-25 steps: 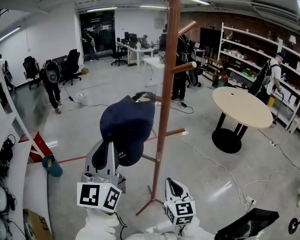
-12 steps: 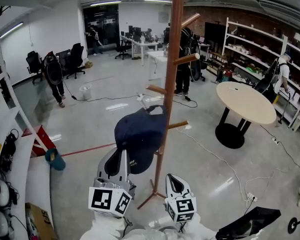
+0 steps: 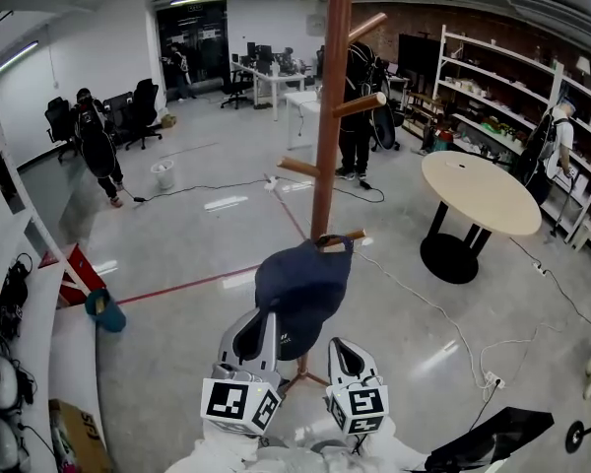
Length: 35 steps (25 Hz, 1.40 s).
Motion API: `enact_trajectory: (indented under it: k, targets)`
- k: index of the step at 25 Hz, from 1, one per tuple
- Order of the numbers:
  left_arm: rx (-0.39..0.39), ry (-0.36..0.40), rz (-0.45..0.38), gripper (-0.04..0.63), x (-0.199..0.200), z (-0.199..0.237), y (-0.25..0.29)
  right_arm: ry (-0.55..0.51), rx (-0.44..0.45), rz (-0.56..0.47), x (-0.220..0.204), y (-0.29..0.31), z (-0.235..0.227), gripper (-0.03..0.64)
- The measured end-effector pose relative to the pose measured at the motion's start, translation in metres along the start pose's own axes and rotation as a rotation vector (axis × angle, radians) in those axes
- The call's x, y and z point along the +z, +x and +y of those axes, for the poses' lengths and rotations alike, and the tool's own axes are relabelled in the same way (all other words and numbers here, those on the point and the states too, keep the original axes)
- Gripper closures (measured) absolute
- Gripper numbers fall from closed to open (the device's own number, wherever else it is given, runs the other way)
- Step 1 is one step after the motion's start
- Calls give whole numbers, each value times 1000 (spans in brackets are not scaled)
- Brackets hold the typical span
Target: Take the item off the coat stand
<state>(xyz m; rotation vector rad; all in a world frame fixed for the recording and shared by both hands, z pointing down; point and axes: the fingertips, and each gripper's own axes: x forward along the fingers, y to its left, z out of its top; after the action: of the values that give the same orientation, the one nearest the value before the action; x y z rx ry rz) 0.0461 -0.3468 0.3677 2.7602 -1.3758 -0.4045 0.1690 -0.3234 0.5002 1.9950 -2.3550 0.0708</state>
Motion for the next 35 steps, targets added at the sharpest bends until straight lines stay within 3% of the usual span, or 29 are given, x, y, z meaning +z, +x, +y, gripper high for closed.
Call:
enact_trajectory:
  k: [16,35]
  targets:
    - [49,-35,135,586,-87,-17,-3,-12,-36,-1,-1,-6,-21,607]
    - [36,-19,131,586,-79,-12,-2,-11,-8,-4,4,-9,-13,607]
